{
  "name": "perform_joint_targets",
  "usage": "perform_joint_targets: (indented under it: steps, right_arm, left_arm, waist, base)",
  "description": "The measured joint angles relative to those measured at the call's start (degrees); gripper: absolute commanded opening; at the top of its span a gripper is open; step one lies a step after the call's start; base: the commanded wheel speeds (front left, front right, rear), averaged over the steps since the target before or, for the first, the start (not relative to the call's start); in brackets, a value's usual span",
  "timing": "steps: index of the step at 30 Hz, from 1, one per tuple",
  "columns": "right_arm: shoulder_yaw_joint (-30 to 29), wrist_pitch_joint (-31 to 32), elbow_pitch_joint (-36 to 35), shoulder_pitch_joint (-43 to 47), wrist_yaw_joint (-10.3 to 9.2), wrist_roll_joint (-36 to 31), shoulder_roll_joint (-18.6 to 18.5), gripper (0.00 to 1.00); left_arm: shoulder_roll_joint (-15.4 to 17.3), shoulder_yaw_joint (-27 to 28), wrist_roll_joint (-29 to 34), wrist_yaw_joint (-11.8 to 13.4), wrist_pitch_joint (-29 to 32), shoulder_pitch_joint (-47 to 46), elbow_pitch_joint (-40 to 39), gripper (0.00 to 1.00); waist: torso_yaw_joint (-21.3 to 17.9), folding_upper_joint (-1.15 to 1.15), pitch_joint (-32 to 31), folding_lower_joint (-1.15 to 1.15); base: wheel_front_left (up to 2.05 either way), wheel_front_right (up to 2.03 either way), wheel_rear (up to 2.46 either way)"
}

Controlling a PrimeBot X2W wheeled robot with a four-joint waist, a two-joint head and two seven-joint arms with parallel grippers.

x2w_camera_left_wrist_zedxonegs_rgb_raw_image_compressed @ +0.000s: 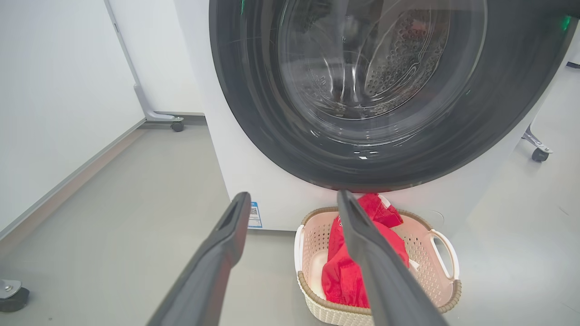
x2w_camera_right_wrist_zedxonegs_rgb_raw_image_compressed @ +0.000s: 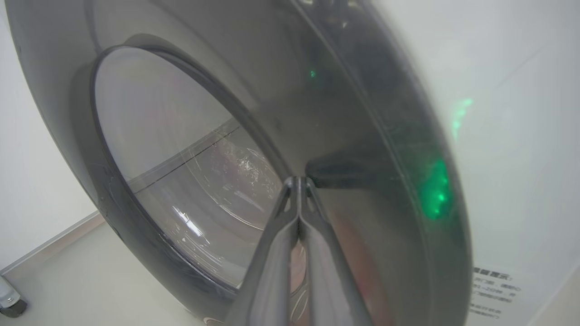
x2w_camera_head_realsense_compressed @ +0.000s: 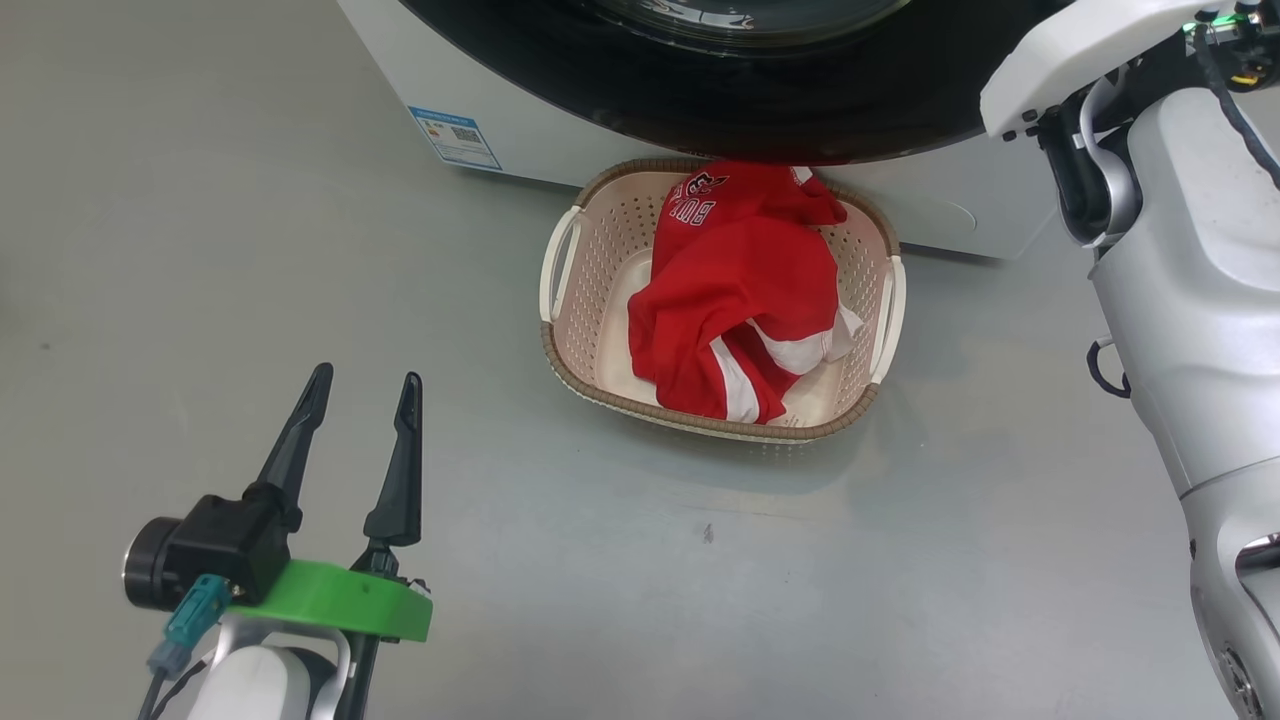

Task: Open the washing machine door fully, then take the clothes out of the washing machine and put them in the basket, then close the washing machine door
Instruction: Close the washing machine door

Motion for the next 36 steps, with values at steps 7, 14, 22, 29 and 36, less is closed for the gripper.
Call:
perform_joint_targets:
  steps: [7,14,22,29,36]
  right_arm:
    - [-0.18,-1.55,2.42,-1.86,-0.33,-0.05,0.03,0.0]
    - [0.9,-2.46,4.46,-2.41,0.26,-0.35,0.21,0.0]
    - [3.89,-3.58,5.63,-1.65,2.74,-1.29,1.71,0.0]
    - [4.16,-4.54,5.19,3.24,3.87,-1.16,2.34,0.0]
    - [3.0,-4.95,3.16,9.05,4.17,-0.2,2.49,0.0]
  left_arm:
    - [-0.12,-0.05,-0.01,0.0,-0.33,-0.63,0.75,1.0]
    - [-0.22,-0.11,0.0,-0.04,-0.57,-0.85,1.24,1.0]
    - [-0.21,0.67,0.0,0.01,-1.01,-1.02,2.18,1.0]
    - [-0.09,1.04,0.0,0.01,-1.25,-1.02,2.96,1.0]
    - [0.45,1.4,0.02,0.01,-1.27,-0.99,3.34,1.0]
  waist:
    - [0.27,0.0,-0.03,0.0]
    - [0.11,0.0,-0.37,0.0]
    - [-1.14,0.0,-1.12,0.0]
    - [-2.86,0.0,-2.71,0.0]
    - [-5.27,0.0,-4.81,0.0]
  base:
    - [0.0,0.0,0.0]
    - [0.0,0.0,0.0]
    - [0.0,0.0,0.0]
    - [0.0,0.0,0.0]
    - [0.0,0.0,0.0]
